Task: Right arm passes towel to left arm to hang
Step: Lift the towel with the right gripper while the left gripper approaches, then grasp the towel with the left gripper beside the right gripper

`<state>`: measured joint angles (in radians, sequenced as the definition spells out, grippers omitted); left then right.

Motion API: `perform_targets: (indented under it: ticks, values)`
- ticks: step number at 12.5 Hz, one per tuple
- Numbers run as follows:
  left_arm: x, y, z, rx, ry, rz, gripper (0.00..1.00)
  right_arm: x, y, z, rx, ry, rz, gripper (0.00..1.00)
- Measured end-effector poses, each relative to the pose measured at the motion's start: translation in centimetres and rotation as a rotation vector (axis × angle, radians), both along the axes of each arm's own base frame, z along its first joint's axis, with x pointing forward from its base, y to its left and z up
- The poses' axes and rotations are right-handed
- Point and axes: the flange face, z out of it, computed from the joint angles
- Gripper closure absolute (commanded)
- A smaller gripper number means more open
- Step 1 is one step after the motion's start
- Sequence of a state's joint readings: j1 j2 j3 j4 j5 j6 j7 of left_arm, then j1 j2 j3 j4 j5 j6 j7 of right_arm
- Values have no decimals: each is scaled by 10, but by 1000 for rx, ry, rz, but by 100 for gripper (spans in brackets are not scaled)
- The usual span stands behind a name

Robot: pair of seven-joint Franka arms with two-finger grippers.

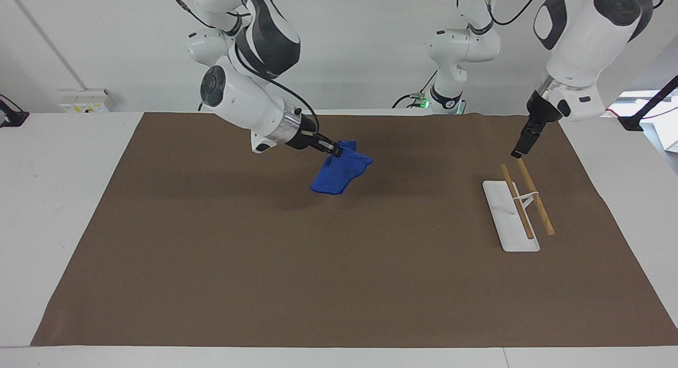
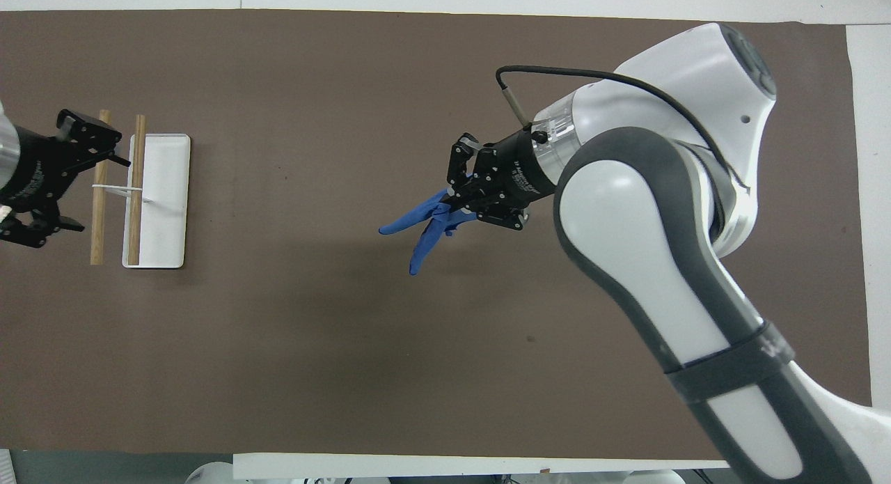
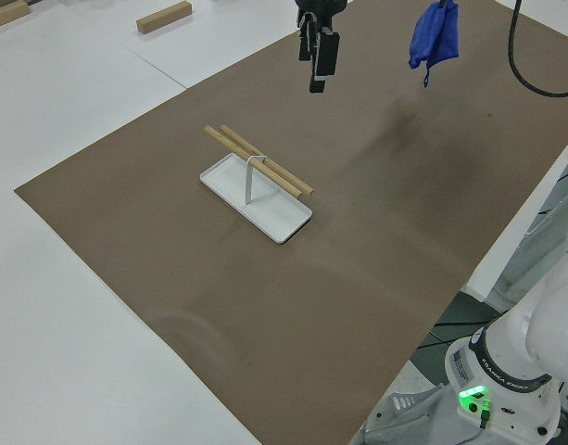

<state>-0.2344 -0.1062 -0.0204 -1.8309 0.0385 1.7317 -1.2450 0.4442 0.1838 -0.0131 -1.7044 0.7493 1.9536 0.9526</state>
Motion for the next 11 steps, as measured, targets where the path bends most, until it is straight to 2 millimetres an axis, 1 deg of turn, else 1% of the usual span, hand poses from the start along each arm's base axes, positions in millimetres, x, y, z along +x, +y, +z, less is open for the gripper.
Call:
perform_targets:
  ticks: [1, 2, 3, 4, 5, 6, 8, 9, 11]
  values:
    - [-6, -29, -8, -5, -13, 56, 0, -6, 17, 0, -3, 7, -25, 100]
    - [-12, -54, -16, -12, -27, 102, 0, -10, 27, 0, 0, 20, -46, 100]
    - [-17, -79, -25, -20, -39, 140, 0, -11, 32, 1, 17, 35, -74, 100]
    - [-22, -99, -34, -25, -42, 165, 0, -11, 36, 2, 42, 54, -100, 100]
    - [-25, -113, -41, -25, -39, 177, 0, -12, 40, 3, 58, 61, -120, 100]
    - [-28, -123, -50, -18, -26, 189, 0, -15, 48, 4, 66, 62, -135, 100]
    - [-35, -141, -75, -5, -5, 200, 0, -23, 63, 4, 69, 55, -150, 100]
    - [-38, -149, -84, -5, -5, 204, 1, -25, 66, 3, 68, 56, -150, 100]
    - [-40, -153, -92, -3, -2, 206, 14, -25, 65, 0, 65, 60, -152, 100]
